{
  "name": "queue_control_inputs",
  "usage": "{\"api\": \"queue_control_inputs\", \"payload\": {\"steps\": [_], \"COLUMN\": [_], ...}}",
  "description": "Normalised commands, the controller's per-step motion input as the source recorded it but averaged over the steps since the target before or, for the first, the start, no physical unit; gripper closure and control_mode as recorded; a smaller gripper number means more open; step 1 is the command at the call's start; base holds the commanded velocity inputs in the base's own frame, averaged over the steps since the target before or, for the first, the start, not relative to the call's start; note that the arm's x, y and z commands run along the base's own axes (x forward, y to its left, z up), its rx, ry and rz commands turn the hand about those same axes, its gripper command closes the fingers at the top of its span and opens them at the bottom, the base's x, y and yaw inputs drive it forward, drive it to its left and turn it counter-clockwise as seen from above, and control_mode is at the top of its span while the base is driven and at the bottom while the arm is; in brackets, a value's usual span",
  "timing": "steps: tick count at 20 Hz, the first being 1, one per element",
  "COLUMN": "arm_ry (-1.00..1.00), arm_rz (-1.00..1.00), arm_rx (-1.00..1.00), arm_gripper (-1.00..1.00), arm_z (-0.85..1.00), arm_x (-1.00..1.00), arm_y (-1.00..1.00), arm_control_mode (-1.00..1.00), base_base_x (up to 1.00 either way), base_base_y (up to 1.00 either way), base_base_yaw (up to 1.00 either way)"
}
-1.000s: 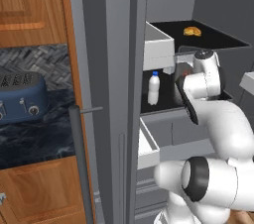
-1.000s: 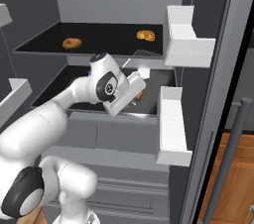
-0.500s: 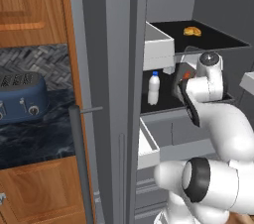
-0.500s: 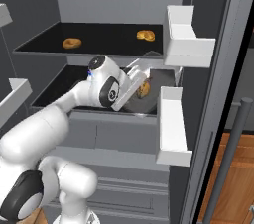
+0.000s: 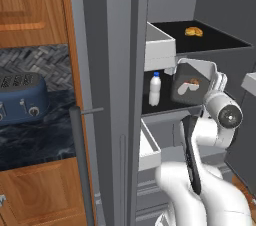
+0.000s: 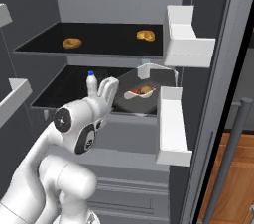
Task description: Place the tupperware on the second highest shelf of the fridge. Make space for the tupperware among the existing items by rearranging them on the shelves if needed. Close the fridge door when finished.
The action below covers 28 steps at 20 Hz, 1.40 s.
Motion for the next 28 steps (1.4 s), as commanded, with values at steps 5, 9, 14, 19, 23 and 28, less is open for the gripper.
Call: {"api": "queue_control_inputs", "payload": {"steps": [5,9,14,19,23,28], "arm_ry": [-0.21,0.20,0.48,0.18,0.01,0.01], "arm_rz": [0.26,0.24,0.24,0.09,-0.02,0.00], "arm_rx": [-0.11,0.08,-0.11,-0.32,-0.21,-0.14], "arm_gripper": [-1.00,-1.00,-1.00,-1.00,-1.00,-1.00], "arm_z": [0.53,0.94,0.12,-0.26,-0.12,0.00], "arm_x": [-0.96,-0.73,-0.32,-0.06,-0.03,-0.25], "arm_y": [0.35,0.04,0.59,0.51,0.05,0.00], "arm_control_mode": [-1.00,-1.00,-1.00,-1.00,-1.00,-1.00], "base_base_x": [0.00,0.00,0.00,0.00,0.00,0.00], "base_base_y": [0.00,0.00,0.00,0.00,0.00,0.00], "base_base_yaw": [0.00,0.00,0.00,0.00,0.00,0.00]}}
